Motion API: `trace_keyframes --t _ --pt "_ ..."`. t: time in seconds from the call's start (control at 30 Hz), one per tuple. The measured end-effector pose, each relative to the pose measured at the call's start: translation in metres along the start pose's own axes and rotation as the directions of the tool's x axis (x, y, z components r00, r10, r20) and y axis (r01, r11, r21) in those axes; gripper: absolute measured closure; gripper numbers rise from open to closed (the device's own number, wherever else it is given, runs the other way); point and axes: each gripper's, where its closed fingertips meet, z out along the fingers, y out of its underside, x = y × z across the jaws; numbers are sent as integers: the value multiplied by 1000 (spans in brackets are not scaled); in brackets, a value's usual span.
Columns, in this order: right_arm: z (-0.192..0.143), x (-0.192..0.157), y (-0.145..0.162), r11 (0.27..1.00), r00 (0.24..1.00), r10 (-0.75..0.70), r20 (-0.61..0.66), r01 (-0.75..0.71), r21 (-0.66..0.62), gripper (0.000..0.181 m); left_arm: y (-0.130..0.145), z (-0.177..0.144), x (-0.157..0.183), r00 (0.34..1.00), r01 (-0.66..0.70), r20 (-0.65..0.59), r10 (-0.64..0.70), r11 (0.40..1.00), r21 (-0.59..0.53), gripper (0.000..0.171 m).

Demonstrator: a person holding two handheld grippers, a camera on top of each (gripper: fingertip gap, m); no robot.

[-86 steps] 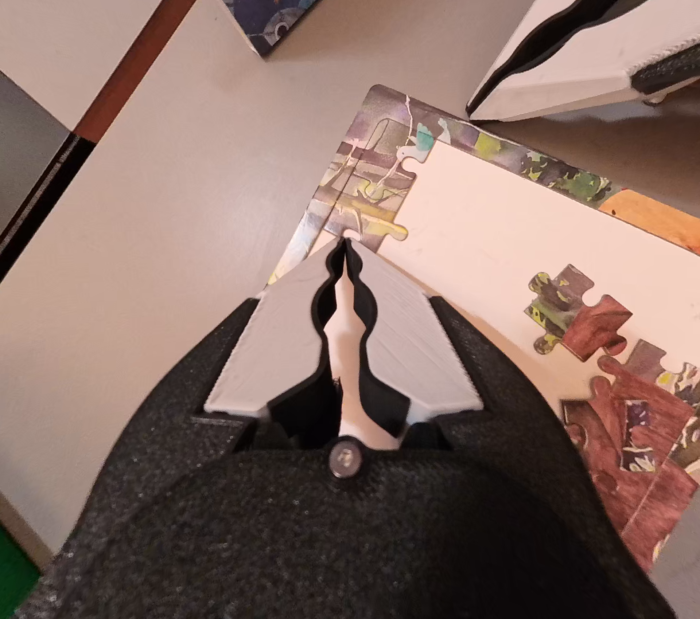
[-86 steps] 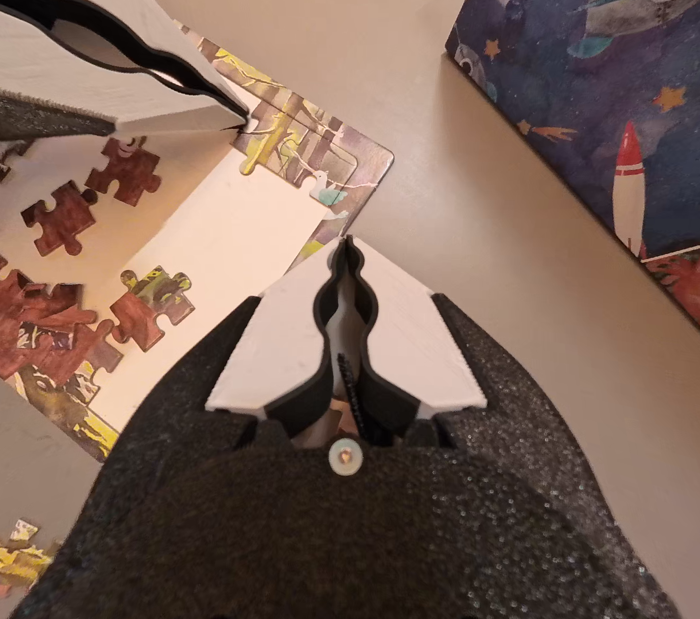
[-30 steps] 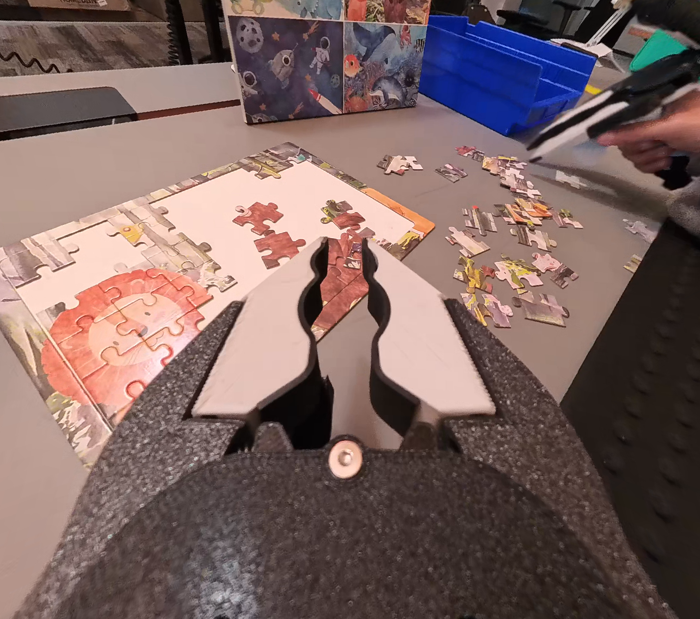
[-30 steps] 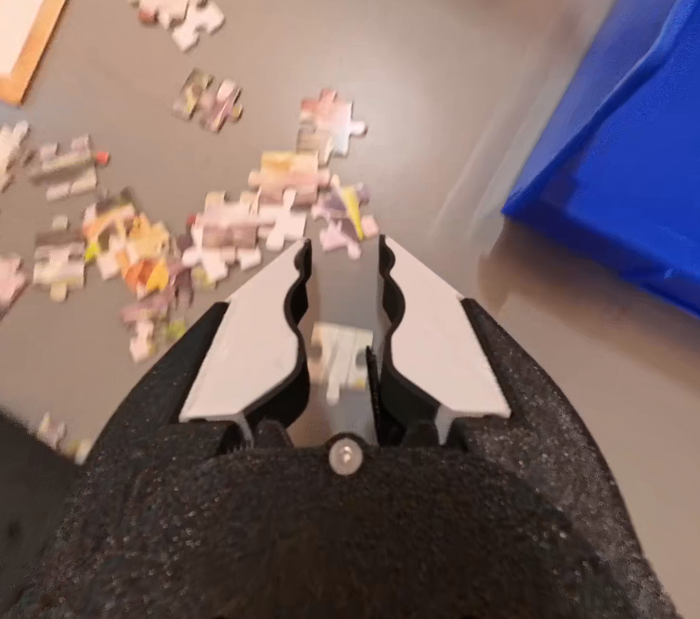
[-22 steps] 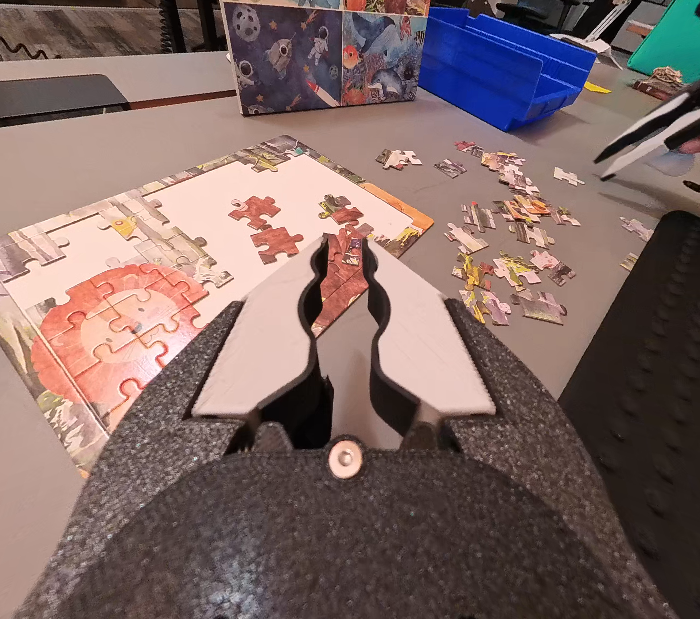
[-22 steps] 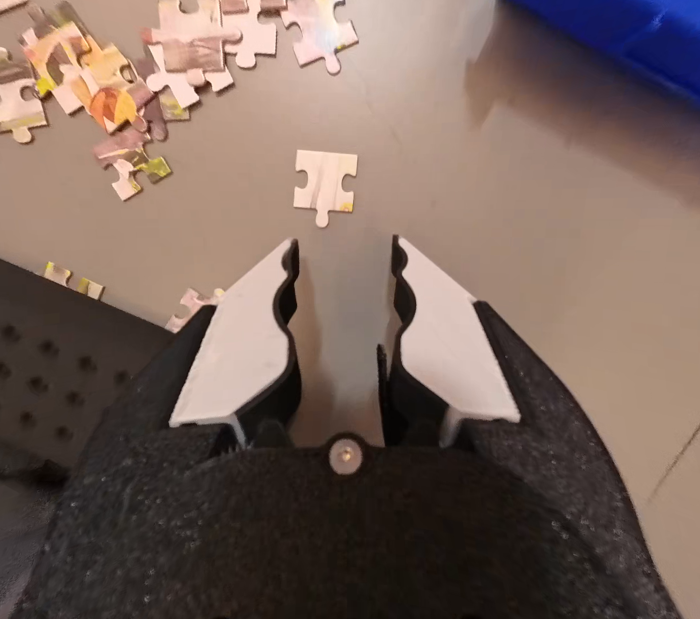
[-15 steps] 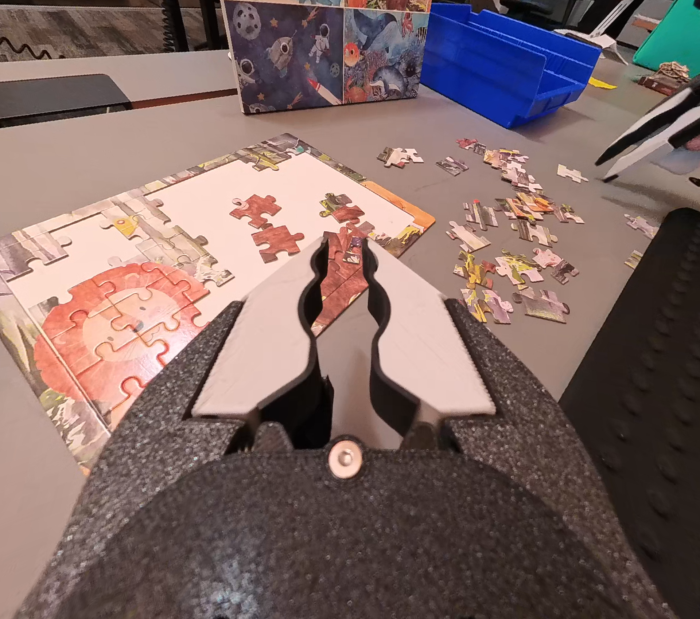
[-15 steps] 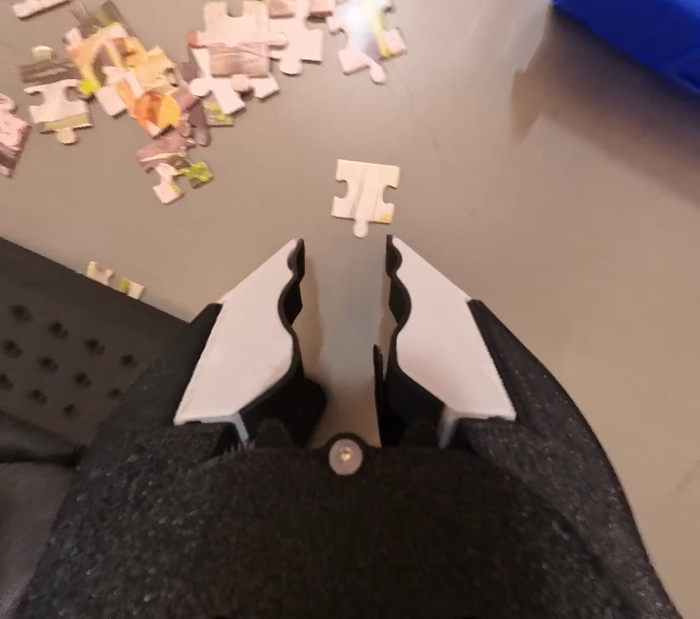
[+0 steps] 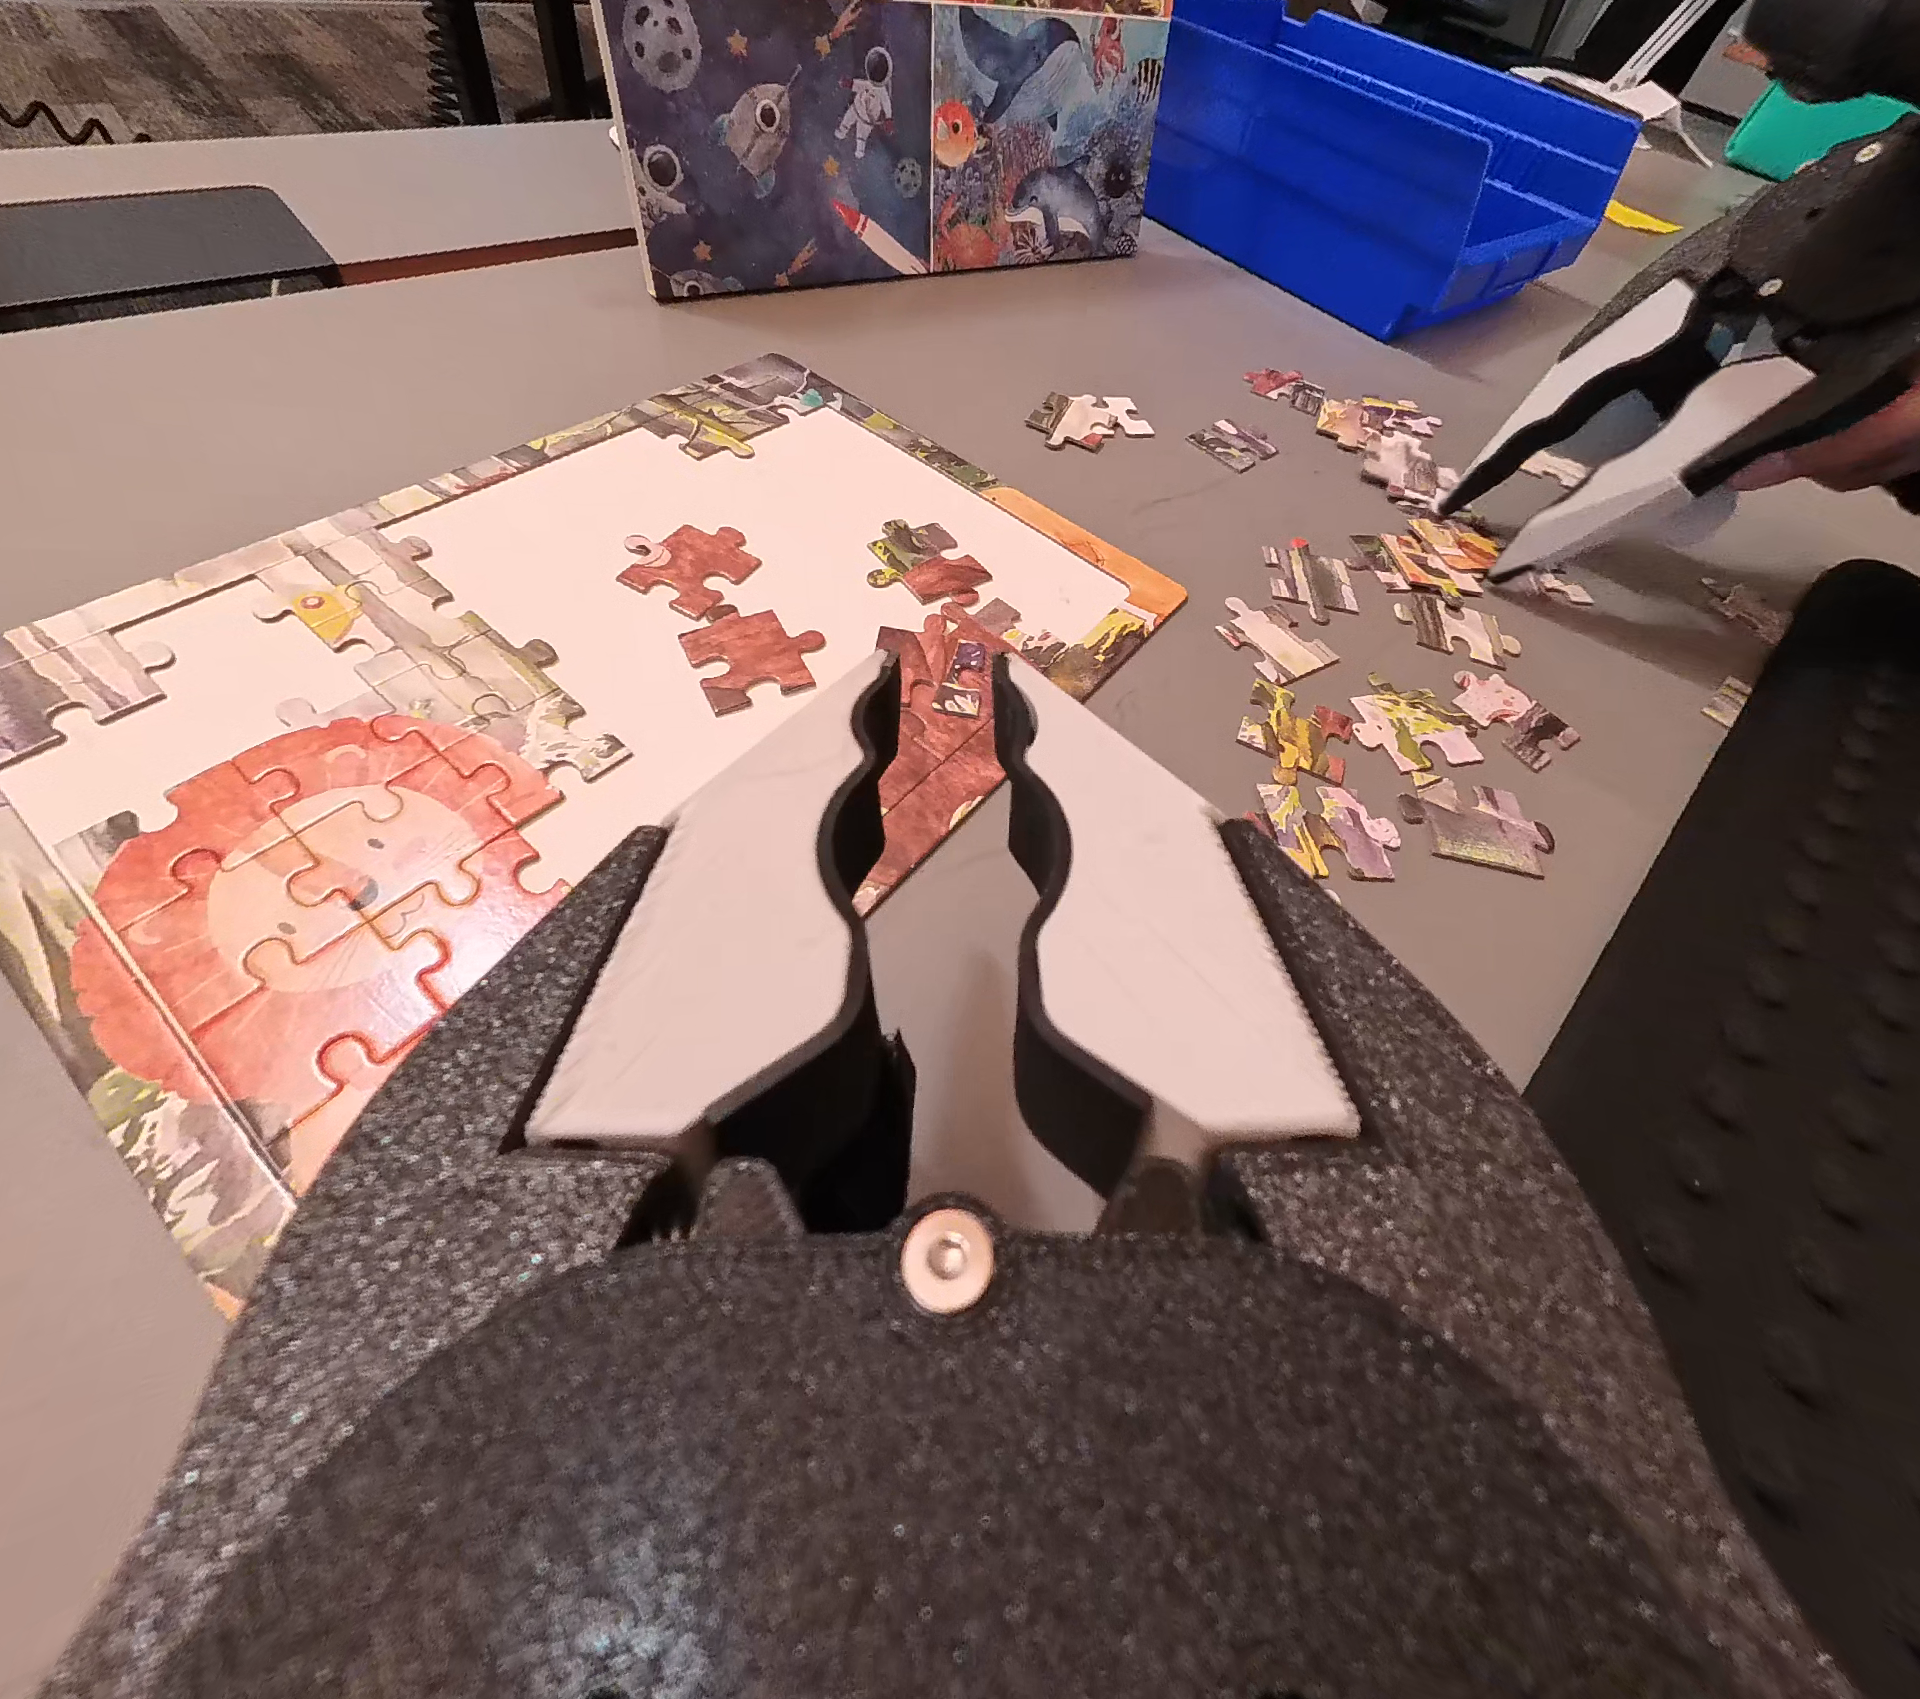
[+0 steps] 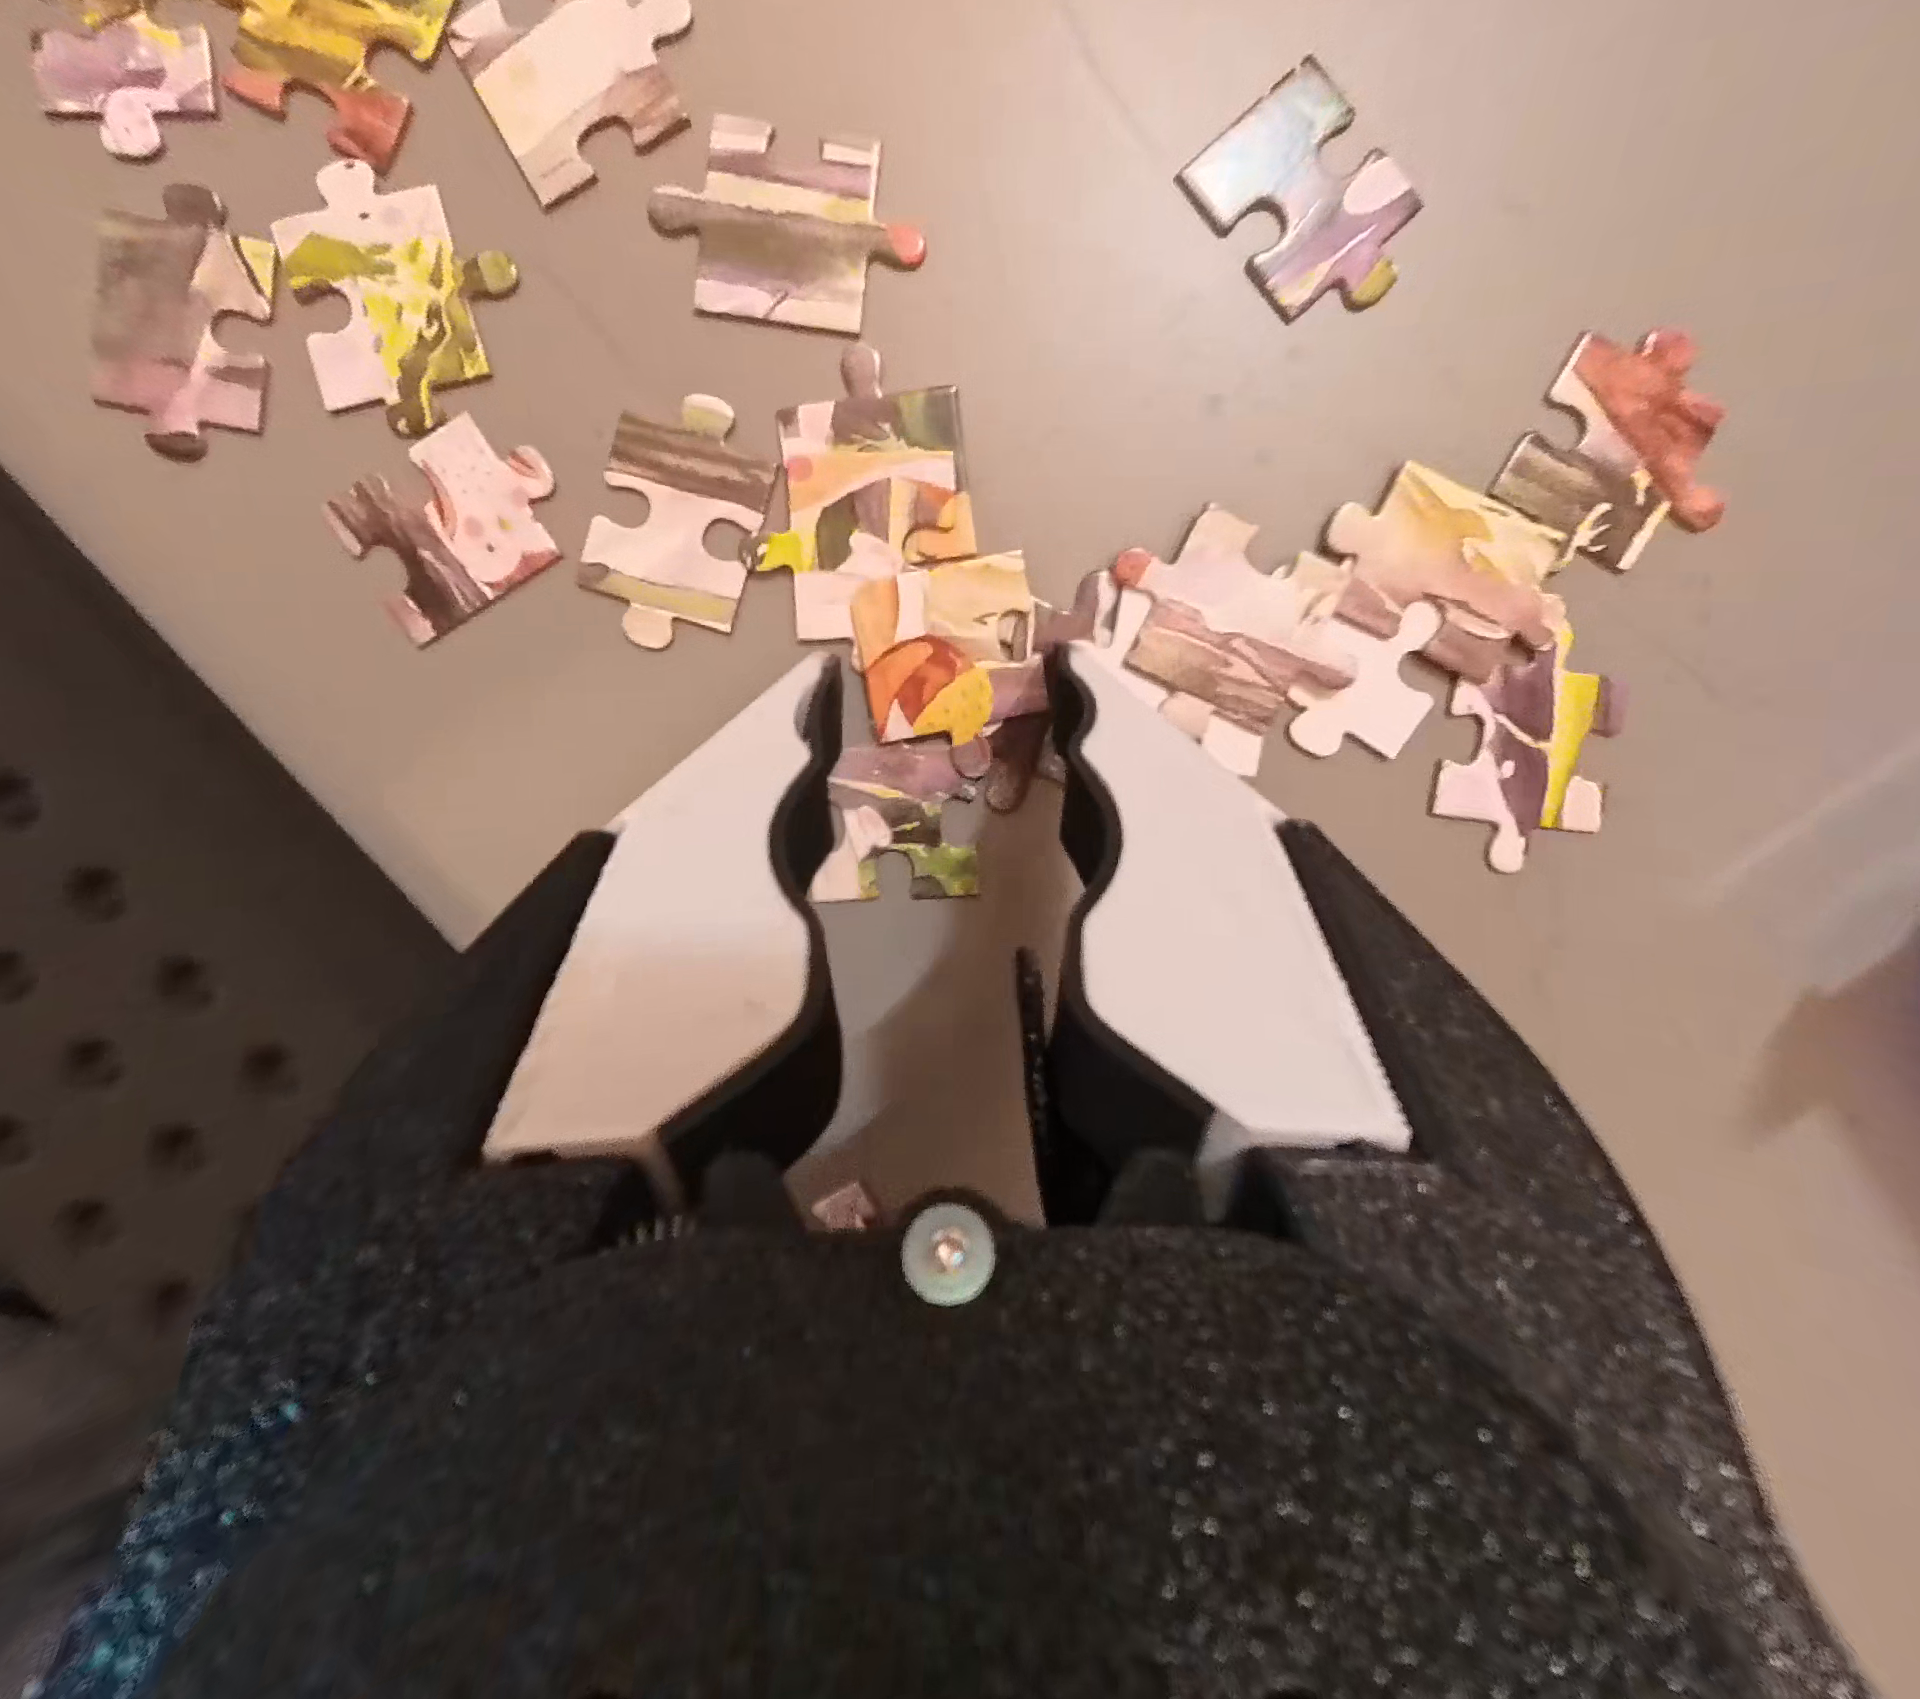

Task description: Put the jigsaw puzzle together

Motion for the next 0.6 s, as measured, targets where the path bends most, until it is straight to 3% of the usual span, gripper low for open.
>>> trace_keyframes --t 0.1,0.17,0.27,0.33,0.5,0.57,0.6 --pt "-1 9 2 1000 999 -2 -38 2 -3 149 0 0 0 1000 1 -2 -1 1000 0 155" --pt "-3 24 2 1000 993 -19 -115 19 4 179 0 0 0 1000 3 -2 -3 1000 1 155" --pt "-8 43 -18 992 979 3 -203 23 123 181 0 0 0 1000 7 -4 -7 1000 0 155" --pt "-3 33 -33 983 991 20 -134 5 185 180 0 0 -1 1000 9 -4 -9 1000 -1 155" --pt "-9 29 -34 985 993 10 -118 10 172 173 0 0 -1 1000 12 -3 -12 1000 0 155" --pt "-13 10 -31 979 995 85 61 -94 178 136 0 0 -1 1000 14 -4 -14 1000 1 155" --pt "-11 -2 -33 978 985 93 143 -117 170 131 0 0 -1 1000 15 -5 -15 1000 0 155"
